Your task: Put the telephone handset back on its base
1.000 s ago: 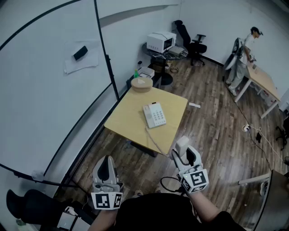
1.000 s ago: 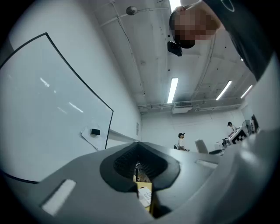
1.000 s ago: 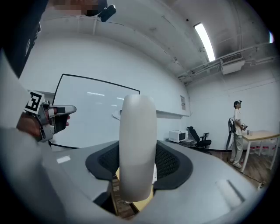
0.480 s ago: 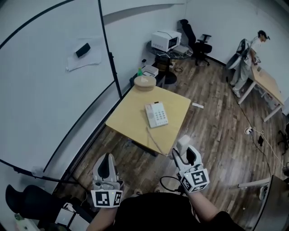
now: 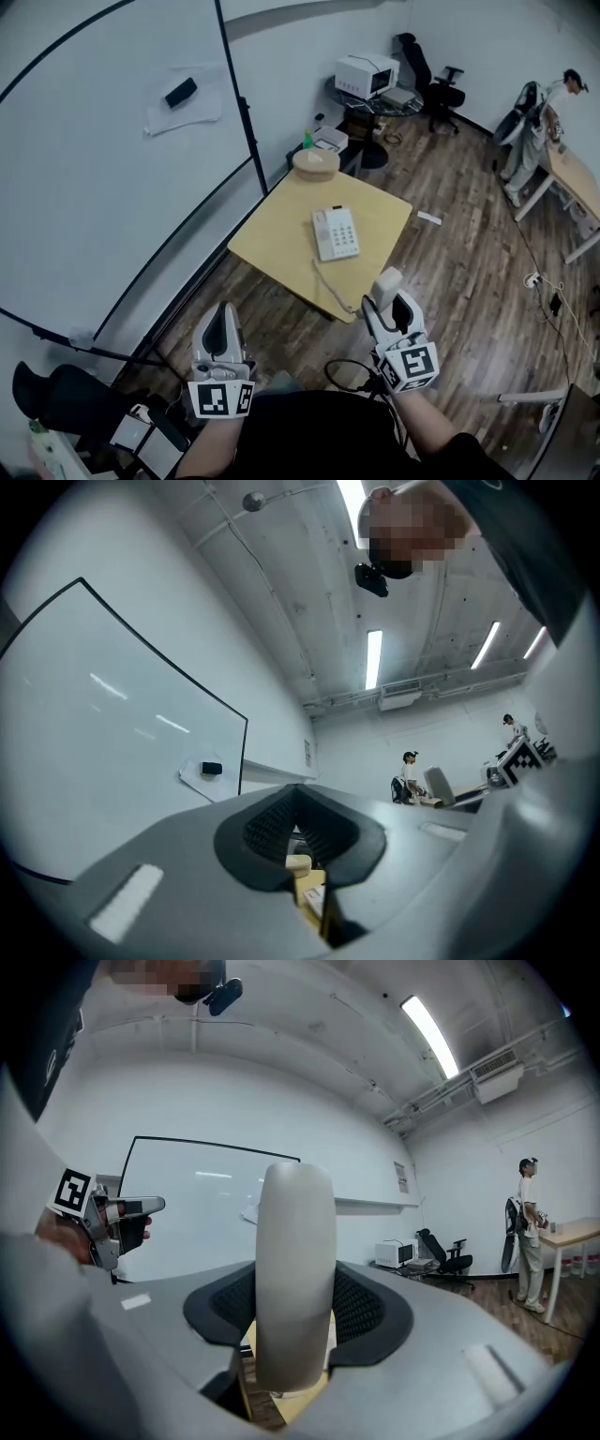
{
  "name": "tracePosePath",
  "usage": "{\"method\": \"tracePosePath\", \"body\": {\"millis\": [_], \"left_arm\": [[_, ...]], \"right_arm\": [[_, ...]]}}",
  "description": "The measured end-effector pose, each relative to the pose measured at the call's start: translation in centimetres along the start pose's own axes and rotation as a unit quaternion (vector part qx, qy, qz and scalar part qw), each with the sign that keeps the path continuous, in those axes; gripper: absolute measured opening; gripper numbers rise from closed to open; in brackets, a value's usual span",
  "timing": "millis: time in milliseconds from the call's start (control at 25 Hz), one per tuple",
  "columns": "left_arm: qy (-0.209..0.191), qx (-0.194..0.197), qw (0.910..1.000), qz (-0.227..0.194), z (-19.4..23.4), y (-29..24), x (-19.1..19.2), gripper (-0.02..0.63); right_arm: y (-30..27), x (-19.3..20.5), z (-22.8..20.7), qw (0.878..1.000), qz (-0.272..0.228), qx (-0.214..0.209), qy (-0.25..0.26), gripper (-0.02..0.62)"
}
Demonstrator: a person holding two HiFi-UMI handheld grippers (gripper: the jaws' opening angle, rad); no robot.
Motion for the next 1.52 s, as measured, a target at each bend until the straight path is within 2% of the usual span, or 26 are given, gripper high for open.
{"method": "tracePosePath", "body": {"millis": [320, 600, 880, 1080, 1520], "left_arm": [[-0.003, -0.004, 1.0000, 0.005, 1.4, -4.1, 1.7, -0.002], [0.013, 0.015, 0.9998, -0.004, 3.9, -10.9, 4.7, -0.002], [0.034, 0.049, 0.9981, -0.014, 7.4, -19.0, 7.6, -0.002], [0.059, 0.077, 0.9951, -0.017, 9.5, -24.2, 9.7, -0.002], [0.096, 0.125, 0.9875, -0.005, 12.8, -31.6, 15.7, -0.001]], "right_arm": [[-4.7, -0.4, -1.2, 1.000, 0.006, -0.009, 0.001, 0.222], [-10.7, -0.6, -1.8, 1.000, 0.016, 0.004, 0.014, 0.222], [-17.6, -1.2, -2.3, 0.999, 0.032, 0.034, 0.027, 0.222], [-22.1, -1.7, -3.2, 0.996, 0.043, 0.070, 0.018, 0.222], [-31.1, 1.3, -4.8, 0.988, 0.097, 0.118, 0.010, 0.222]]}}
Point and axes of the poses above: the fingertips, and each gripper's own axes: y backward along the fingers, z to its left, x out of its underside, the point moved 2 cm from there along y, backward along the fingers, and after that the axes turned 11 degrees about -y, right-handed, at the moved point
